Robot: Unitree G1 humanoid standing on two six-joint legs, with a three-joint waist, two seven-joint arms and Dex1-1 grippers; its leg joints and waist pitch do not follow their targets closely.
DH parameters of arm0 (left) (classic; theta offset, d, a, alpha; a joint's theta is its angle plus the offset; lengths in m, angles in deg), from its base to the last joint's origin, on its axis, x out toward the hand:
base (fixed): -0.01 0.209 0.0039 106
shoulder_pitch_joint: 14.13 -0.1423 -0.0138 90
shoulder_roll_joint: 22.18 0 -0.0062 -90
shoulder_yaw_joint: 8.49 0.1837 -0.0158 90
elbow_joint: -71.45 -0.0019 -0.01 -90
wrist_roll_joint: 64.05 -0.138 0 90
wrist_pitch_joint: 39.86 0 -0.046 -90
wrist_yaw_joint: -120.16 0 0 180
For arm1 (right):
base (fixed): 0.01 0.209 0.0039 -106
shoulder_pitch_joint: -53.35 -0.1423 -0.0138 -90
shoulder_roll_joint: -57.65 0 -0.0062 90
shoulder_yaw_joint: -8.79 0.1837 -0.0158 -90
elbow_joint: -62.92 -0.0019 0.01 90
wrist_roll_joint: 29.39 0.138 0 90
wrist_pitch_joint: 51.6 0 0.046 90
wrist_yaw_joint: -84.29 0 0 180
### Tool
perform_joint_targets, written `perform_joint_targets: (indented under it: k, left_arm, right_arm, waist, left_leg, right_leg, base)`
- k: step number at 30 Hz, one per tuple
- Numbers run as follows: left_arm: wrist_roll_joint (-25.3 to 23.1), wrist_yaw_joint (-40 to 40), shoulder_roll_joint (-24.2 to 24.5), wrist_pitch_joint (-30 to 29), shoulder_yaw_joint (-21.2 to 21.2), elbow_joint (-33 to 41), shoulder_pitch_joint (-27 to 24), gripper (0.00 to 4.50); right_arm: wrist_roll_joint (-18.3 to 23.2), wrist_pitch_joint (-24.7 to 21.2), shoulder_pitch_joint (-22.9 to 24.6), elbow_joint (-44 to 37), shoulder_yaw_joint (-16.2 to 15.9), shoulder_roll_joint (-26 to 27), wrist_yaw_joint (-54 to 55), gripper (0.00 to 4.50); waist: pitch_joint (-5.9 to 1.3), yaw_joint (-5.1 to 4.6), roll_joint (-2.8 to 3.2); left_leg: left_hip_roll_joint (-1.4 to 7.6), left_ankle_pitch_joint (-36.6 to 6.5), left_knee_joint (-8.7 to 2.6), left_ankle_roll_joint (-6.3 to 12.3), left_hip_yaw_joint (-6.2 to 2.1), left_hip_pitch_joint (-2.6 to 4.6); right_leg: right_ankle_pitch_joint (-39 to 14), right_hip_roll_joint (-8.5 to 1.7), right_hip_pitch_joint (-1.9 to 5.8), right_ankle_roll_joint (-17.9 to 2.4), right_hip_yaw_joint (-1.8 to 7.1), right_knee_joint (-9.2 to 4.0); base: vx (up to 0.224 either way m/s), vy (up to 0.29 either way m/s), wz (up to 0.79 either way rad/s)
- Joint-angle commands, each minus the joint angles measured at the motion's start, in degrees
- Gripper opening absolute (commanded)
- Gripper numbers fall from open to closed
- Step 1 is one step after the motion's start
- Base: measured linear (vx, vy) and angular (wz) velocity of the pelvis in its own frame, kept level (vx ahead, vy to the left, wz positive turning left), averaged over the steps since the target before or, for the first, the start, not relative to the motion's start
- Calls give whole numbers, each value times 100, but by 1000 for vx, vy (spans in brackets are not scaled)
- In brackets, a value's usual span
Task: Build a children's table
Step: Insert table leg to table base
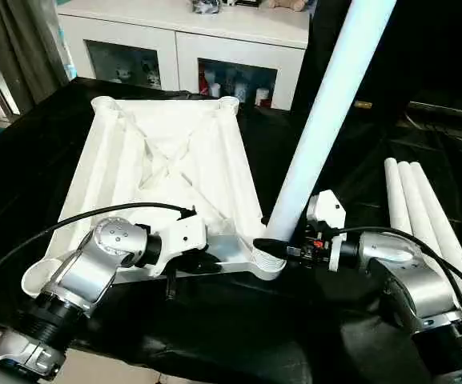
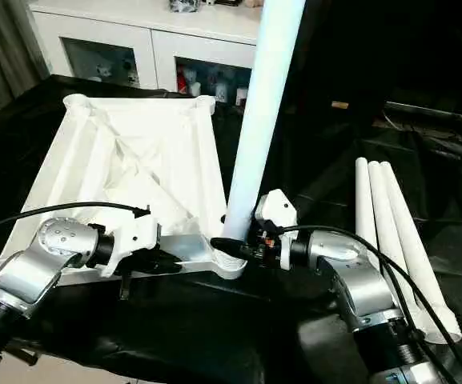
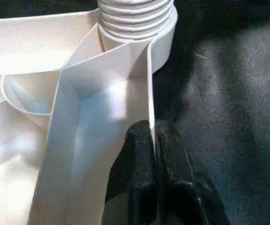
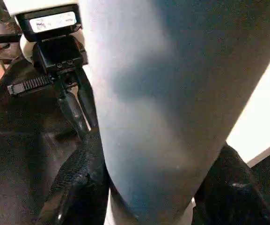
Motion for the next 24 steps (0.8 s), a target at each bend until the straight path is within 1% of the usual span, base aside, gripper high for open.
perform_joint_targets:
  k: [1,2,3,5,7,8,9,10,11,12,13,14,15,16,17,18,19,20,21,22,23,24]
  left_arm:
    - [-81,0,-35,94,83,-5,35,0]
    - [-93,-4,-30,103,89,-28,48,0]
    - [-98,-1,-26,108,92,-43,59,0]
    - [-99,6,-24,112,93,-64,73,0]
    - [-101,22,-13,125,90,-118,94,0]
    - [-100,26,-11,128,87,-133,99,0]
    - [-108,22,1,147,81,-160,95,0]
    - [-89,21,-5,137,66,-176,92,0]
    - [-68,16,-15,126,45,-199,92,0]
    - [-69,12,-16,129,43,-205,94,0]
    - [-65,14,-20,126,41,-209,101,0]
    - [-65,14,-20,126,41,-209,101,0]
    - [-54,12,-32,114,32,-224,112,0]
    - [-49,7,-41,108,24,-236,119,0]
    - [-53,4,-47,109,23,-247,130,0]
    - [-59,1,-56,111,22,-263,145,0]
    - [-61,-1,-65,107,22,-273,157,0]
    - [-76,-17,-73,108,22,-288,178,0]
    - [-102,-48,-78,84,24,-294,199,0]
    - [-104,-50,-80,82,24,-295,201,0]
    - [-118,-70,-90,65,23,-305,220,0]
    - [-139,-114,-110,47,26,-310,239,0]
  right_arm:
    - [-248,-69,268,422,-366,9,-175,188]
    - [-312,9,305,523,-394,8,-172,188]
    - [-339,31,321,578,-408,12,-170,188]
    - [-380,77,336,658,-418,25,-148,188]
    - [-469,178,328,853,-412,73,-24,188]
    - [-496,213,318,907,-408,87,14,188]
    - [-531,271,284,1015,-361,141,149,188]
    - [-579,314,241,1112,-324,187,296,188]
    - [-630,324,181,1242,-262,259,515,188]
    - [-625,283,165,1277,-234,287,584,188]
    - [-659,283,141,1332,-221,306,674,188]
    - [-659,283,141,1332,-221,306,674,188]
    - [-727,276,92,1452,-200,342,833,188]
    - [-769,273,59,1529,-186,364,932,188]
    - [-832,294,22,1602,-172,385,1066,188]
    - [-902,325,-27,1703,-143,417,1218,188]
    - [-924,307,-63,1770,-110,445,1323,188]
    - [-979,317,-119,1869,-73,482,1513,188]
    - [-1011,314,-162,1935,-34,517,1677,188]
    - [-1010,309,-165,1939,-29,521,1690,188]
    - [-994,265,-197,1974,12,559,1803,188]
    - [-960,200,-230,1983,73,610,1962,188]
  waist:
    - [-249,-1,47]
    - [-246,-4,44]
    - [-230,-4,54]
    - [-216,-21,47]
    - [-172,-39,53]
    - [-172,-39,53]
    - [-148,-52,53]
    - [-142,-55,69]
    - [-139,-64,69]
    - [-135,-74,65]
    - [-129,-93,61]
    - [-127,-93,65]
    - [-117,-99,65]
    - [-107,-105,64]
    - [-104,-112,71]
    - [-93,-146,63]
    - [-85,-165,58]
    - [-80,-191,67]
    - [-82,-207,72]
    - [-74,-244,83]
    - [-73,-249,102]
    - [-86,-277,111]
  left_leg:
    - [369,-742,-416,267,-111,4]
    - [367,-796,-421,250,-113,4]
    - [369,-839,-428,241,-115,4]
    - [371,-1000,-448,208,-124,12]
    - [369,-1392,-476,121,-136,47]
    - [369,-1392,-476,121,-136,47]
    - [364,-1626,-491,62,-156,64]
    - [369,-1720,-503,24,-171,78]
    - [369,-1785,-509,2,-176,83]
    - [363,-1817,-516,-7,-180,75]
    - [360,-1900,-529,-26,-200,59]
    - [360,-1940,-529,-32,-203,66]
    - [362,-2049,-528,-45,-207,86]
    - [353,-2131,-526,-46,-213,94]
    - [351,-2163,-527,-58,-218,99]
    - [341,-2270,-526,-68,-235,96]
    - [336,-2307,-527,-71,-241,96]
    - [332,-2391,-526,-84,-259,104]
    - [335,-2419,-529,-96,-267,102]
    - [341,-2514,-547,-114,-292,84]
    - [346,-2577,-554,-120,-305,86]
    - [365,-2628,-584,-143,-331,68]
  right_leg:
    - [-905,-506,269,-1326,313,-403]
    - [-981,-504,272,-1309,313,-410]
    - [-1035,-506,263,-1297,315,-421]
    - [-1263,-501,260,-1254,311,-443]
    - [-1836,-502,227,-1141,314,-507]
    - [-1836,-502,227,-1141,314,-507]
    - [-2293,-518,211,-1011,317,-552]
    - [-2421,-515,194,-966,318,-559]
    - [-2477,-513,181,-939,322,-567]
    - [-2523,-510,184,-923,319,-574]
    - [-2681,-513,195,-858,308,-580]
    - [-2768,-515,184,-820,306,-590]
    - [-2933,-517,154,-764,312,-611]
    - [-3139,-522,139,-697,310,-638]
    - [-3229,-525,129,-669,306,-646]
    - [-3521,-530,106,-558,295,-679]
    - [-3618,-531,97,-523,290,-693]
    - [-3783,-534,87,-456,278,-716]
    - [-3811,-538,85,-445,273,-718]
    - [-3830,-540,100,-427,241,-728]
    - [-3814,-543,108,-429,221,-738]
    - [-3579,-547,141,-472,194,-728]
  base:
    - [0,0,0]
    - [0,0,0]
    - [0,0,0]
    - [0,0,0]
    - [0,0,0]
    - [0,0,0]
    - [0,0,0]
    - [0,0,0]
    - [0,0,0]
    - [0,0,0]
    - [0,0,0]
    - [0,0,0]
    - [0,0,0]
    - [0,0,0]
    - [0,0,0]
    - [0,0,0]
    - [0,0,0]
    - [0,0,0]
    - [0,0,0]
    - [0,0,0]
    - [0,0,0]
    - [0,0,0]
